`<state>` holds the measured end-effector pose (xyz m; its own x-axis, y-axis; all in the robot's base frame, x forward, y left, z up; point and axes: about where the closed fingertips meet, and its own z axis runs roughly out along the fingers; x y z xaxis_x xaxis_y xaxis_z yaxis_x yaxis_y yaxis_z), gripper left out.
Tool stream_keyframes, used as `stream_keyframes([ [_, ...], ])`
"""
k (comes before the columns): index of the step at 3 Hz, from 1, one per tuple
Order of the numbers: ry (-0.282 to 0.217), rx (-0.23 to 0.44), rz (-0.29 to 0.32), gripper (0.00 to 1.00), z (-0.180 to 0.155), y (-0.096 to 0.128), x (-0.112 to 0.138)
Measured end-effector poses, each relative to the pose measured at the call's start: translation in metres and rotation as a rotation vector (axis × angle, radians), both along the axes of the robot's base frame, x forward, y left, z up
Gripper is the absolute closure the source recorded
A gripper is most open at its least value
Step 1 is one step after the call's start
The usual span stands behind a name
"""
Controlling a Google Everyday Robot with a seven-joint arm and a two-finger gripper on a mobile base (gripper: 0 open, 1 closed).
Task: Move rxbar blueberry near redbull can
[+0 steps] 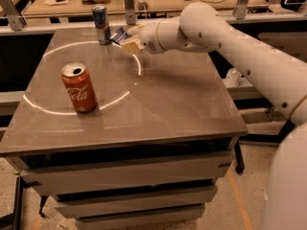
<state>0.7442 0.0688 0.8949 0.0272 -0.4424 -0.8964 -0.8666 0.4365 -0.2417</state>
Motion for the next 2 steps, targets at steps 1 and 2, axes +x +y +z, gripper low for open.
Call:
stream_keyframes([
  [1, -0.016, -0.011, -0.005, 1.00, 0.001, 0.014, 0.029],
  [2, -0.019, -0.011, -0.013, 1.00, 0.000, 0.027, 0.047],
])
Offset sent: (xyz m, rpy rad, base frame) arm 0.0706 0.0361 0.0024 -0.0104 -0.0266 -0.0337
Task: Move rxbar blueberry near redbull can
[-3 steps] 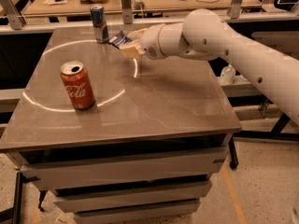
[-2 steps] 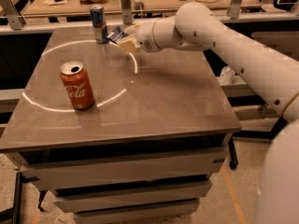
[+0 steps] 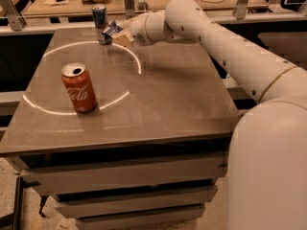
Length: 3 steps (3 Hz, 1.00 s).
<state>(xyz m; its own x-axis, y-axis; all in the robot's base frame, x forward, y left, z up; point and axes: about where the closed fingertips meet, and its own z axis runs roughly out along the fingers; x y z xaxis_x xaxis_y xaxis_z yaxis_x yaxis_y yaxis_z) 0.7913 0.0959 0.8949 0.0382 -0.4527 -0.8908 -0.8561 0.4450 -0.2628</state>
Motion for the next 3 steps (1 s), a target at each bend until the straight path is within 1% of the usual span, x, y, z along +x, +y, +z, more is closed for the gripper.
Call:
stream_keyframes([
  [2, 0.008, -0.014, -0.003, 1.00, -0.0043, 0.0140, 0.0208],
  [3, 0.010, -0.013, 0.000, 0.83, -0.0057, 0.0163, 0.0201],
])
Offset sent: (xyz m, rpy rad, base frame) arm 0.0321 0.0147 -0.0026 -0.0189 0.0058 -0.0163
